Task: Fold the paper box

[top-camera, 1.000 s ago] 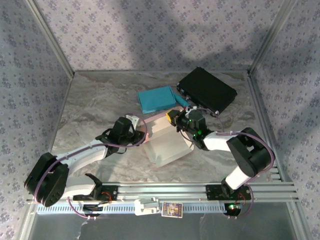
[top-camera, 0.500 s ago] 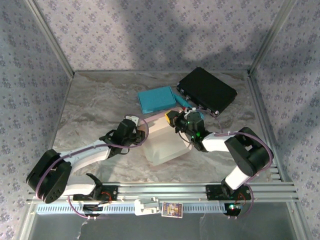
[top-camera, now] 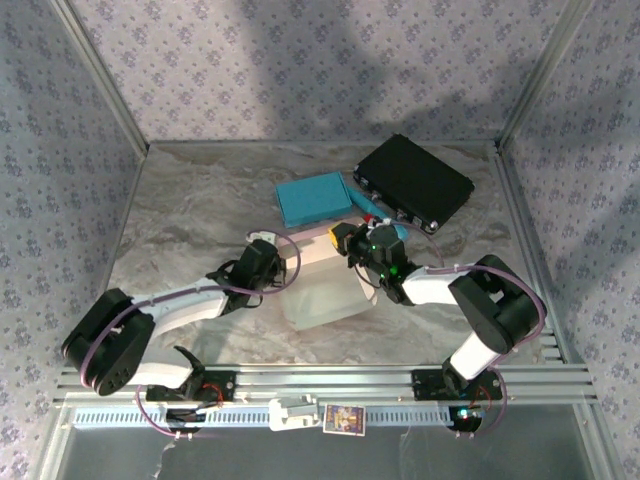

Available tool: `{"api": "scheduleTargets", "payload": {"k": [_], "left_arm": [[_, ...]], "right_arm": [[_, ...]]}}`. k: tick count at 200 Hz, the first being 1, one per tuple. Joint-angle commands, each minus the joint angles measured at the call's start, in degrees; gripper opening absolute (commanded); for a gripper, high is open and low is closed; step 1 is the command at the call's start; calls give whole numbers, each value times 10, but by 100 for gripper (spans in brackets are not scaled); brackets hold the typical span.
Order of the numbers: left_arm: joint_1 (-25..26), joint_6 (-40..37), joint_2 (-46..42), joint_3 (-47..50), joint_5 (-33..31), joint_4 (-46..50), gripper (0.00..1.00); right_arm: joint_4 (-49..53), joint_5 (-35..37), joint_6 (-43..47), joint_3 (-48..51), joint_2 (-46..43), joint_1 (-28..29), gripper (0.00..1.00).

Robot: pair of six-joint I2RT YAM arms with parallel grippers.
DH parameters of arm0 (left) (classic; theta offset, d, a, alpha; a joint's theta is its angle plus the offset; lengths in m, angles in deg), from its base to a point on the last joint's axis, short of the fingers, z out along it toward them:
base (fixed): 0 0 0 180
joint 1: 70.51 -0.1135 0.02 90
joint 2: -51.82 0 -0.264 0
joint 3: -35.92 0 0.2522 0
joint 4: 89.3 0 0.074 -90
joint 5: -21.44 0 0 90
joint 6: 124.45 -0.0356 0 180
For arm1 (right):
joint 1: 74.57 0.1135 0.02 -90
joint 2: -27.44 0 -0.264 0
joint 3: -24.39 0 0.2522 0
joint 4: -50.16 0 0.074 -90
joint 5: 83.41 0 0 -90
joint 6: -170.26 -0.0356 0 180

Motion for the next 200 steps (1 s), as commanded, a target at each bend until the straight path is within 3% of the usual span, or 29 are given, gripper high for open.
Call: {"api": "scheduleTargets", "payload": {"k": [1, 78, 104, 156, 189, 200], "left_arm": [[9, 16, 10, -21, -32, 11, 17], [39, 51, 45, -45, -110, 44, 13], [40, 60, 51, -53, -125, 54, 3], [58, 122, 58, -121, -194, 188, 0], [60, 126, 62, -155, -208, 260, 0], [54, 126, 54, -160, -198, 272, 0]], "right_arm": [[47, 7, -3, -4, -5, 6, 0], [-7, 7, 8, 6, 22, 16, 0], [4, 8, 8, 3, 15, 17, 0], [70, -10, 18, -21, -2, 12, 0], [234, -39, 62, -61, -63, -11, 46], [296, -44, 90, -77, -96, -23, 55]]}}
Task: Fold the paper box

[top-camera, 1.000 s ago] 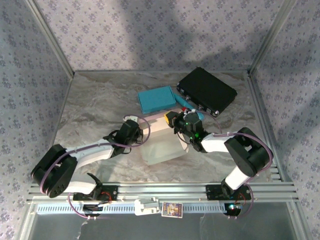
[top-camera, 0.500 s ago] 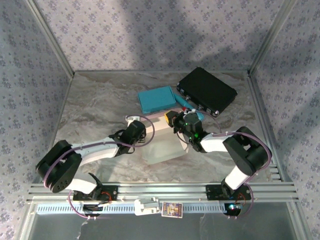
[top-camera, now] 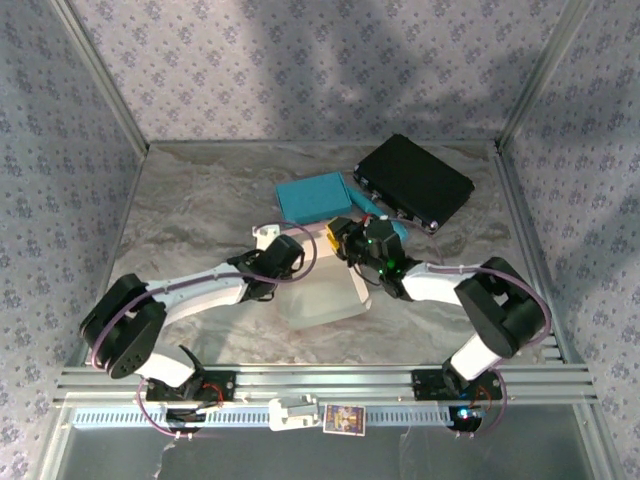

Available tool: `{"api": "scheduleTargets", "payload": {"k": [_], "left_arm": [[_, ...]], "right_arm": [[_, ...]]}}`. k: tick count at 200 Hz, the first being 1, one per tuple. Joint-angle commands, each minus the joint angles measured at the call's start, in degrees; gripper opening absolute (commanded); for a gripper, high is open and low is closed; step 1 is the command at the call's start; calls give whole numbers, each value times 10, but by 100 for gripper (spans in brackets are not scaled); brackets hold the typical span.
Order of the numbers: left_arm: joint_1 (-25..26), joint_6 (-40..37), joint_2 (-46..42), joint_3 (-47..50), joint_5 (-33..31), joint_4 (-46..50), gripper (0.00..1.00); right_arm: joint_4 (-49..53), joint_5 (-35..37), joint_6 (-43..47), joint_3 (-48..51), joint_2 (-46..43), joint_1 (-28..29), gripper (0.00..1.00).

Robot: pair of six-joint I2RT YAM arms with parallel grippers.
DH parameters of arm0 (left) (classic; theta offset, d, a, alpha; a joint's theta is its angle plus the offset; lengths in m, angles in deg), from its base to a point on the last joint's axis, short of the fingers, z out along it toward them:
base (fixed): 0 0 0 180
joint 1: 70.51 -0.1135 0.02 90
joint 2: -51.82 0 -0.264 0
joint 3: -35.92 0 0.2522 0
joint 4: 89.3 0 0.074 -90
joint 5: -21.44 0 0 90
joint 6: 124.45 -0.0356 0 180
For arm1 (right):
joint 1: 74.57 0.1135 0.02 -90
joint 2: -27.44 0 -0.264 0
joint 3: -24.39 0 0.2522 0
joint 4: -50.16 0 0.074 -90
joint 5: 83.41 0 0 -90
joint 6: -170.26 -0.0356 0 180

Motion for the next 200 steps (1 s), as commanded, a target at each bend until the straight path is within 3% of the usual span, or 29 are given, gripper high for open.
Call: {"api": "scheduleTargets", "payload": {"k": [1, 30, 44, 81, 108, 145, 200], "left_arm": [[-6, 16, -11, -25, -20, 71, 0], [-36, 26, -27, -54, 45, 128, 0], [-48, 21, -32, -81, 68, 173, 0], [-87, -2, -34, -130, 178, 261, 0], [-105, -13, -36, -142, 222, 293, 0], [-114, -19, -34, -158, 235, 307, 0], [-117, -24, -23, -174, 237, 308, 0]], "right_arm": [[174, -27, 62, -38, -69, -22, 55], [318, -34, 130, -81, -152, -54, 63], [434, -31, 182, -132, -171, -65, 63], [645, -20, 303, -307, -95, -72, 58], [721, -37, 358, -447, 5, -66, 58], [801, -12, 408, -580, 109, -48, 58], [812, -2, 430, -594, 162, -42, 55]]}}
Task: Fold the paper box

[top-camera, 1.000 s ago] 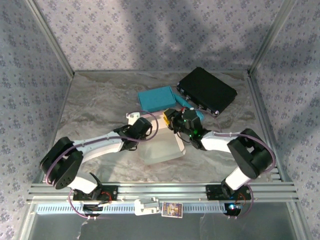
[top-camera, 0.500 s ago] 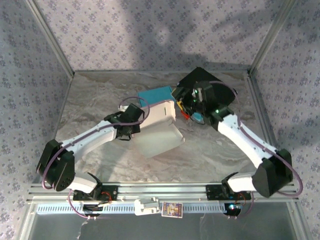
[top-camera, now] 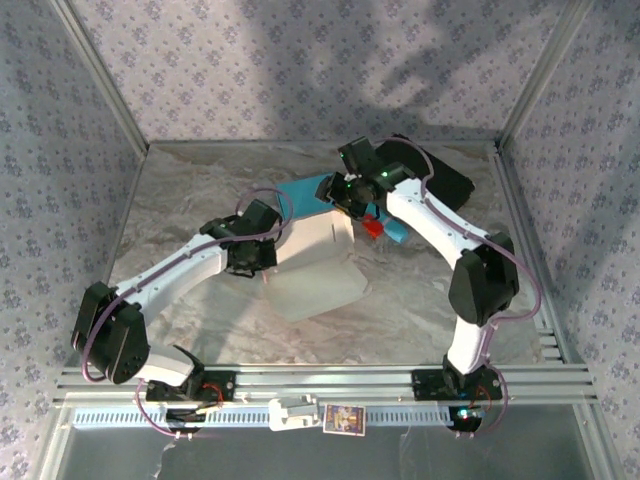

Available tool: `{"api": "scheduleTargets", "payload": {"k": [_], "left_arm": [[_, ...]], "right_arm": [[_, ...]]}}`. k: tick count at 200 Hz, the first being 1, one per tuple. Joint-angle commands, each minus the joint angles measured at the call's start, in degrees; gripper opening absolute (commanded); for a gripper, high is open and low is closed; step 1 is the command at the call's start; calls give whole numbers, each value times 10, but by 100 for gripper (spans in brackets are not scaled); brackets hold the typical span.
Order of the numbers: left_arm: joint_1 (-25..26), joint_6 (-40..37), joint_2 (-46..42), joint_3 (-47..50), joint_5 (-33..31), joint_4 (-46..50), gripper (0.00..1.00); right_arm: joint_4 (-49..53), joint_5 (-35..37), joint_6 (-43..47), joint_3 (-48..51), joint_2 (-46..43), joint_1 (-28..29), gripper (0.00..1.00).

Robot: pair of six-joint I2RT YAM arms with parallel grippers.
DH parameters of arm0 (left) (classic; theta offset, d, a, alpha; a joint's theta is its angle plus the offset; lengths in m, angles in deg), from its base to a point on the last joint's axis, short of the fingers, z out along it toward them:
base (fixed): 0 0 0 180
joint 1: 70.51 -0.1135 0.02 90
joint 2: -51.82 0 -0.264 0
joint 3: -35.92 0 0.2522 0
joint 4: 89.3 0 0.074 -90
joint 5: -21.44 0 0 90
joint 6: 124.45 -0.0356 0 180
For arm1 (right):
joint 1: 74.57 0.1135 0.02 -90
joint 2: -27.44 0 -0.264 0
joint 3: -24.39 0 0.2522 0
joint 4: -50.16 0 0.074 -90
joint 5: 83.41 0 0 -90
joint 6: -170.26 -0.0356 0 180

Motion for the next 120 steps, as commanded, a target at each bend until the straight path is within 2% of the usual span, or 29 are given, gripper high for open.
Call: {"api": "scheduleTargets", "payload": {"k": [1, 43, 102, 120], "left_arm": [[-3, -10, 2, -19, 9, 16, 0], [-4, -16, -1, -16, 10, 13, 0], [-7, -19, 5, -21, 14, 8, 0], [-9, -21, 6, -23, 14, 8, 0]], "right_arm": [[39, 22, 32, -19, 9, 3, 55], [30, 14, 53, -12, 17, 5, 54], [5, -39, 7, 2, 5, 20, 54], [10, -33, 4, 10, -9, 14, 55]]}}
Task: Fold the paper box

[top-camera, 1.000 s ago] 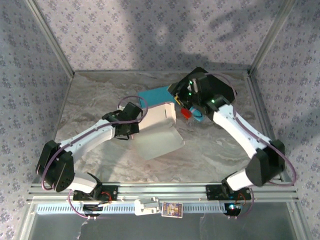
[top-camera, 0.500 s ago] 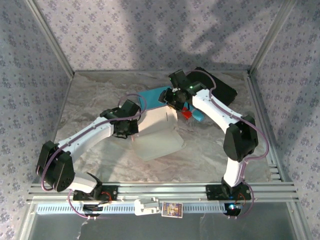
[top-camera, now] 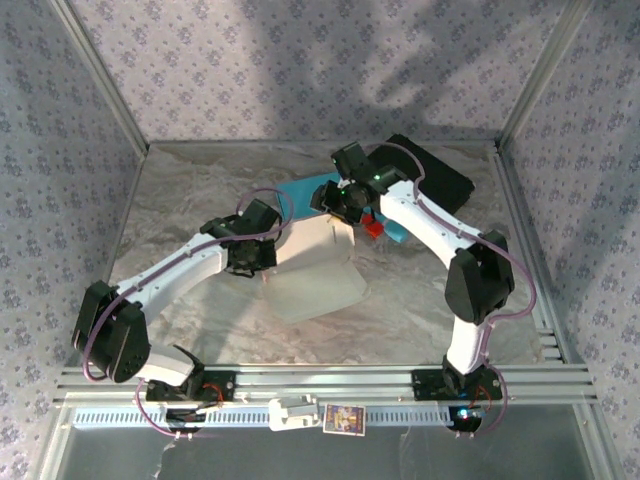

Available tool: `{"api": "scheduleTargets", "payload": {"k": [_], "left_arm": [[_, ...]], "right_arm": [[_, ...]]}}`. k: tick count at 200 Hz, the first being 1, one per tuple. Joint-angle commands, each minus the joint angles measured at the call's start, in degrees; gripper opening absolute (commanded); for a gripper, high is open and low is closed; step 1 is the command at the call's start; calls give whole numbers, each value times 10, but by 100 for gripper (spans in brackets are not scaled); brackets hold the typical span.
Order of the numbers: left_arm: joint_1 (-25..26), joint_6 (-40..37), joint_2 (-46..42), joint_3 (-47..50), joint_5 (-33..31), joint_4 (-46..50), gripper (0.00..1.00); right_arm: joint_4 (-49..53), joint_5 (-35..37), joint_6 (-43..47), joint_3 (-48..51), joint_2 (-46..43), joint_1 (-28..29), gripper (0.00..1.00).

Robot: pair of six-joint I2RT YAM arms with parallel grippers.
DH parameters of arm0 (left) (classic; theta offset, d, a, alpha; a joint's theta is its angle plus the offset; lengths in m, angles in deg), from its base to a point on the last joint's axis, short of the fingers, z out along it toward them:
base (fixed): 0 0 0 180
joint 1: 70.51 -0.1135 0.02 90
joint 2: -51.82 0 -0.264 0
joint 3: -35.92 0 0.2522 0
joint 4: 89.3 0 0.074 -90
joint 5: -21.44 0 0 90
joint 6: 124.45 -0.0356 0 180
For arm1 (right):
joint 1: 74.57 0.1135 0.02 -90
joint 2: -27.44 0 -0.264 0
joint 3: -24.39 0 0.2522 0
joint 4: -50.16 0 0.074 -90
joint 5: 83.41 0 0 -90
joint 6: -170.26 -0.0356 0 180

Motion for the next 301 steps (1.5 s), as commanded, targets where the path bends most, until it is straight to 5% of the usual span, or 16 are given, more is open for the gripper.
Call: {"api": "scheduleTargets", "payload": {"k": [1, 37, 103, 200, 301], "left_arm": [[-5, -10, 2, -22, 12, 7, 0], [-12, -22, -4, -23, 17, 8, 0], [-25, -46, -14, -31, 33, 5, 0], [-26, -57, -20, -36, 34, 3, 0], [-30, -62, -15, -47, 45, 0, 0]], "right_arm": [[0, -12, -17, 10, -18, -5, 55], [11, 25, 17, 62, -90, -24, 54], [-83, -23, 81, 235, -173, 19, 25], [-44, 22, 133, 225, -98, -27, 36], [-45, -9, 152, 240, -66, -39, 45]]}}
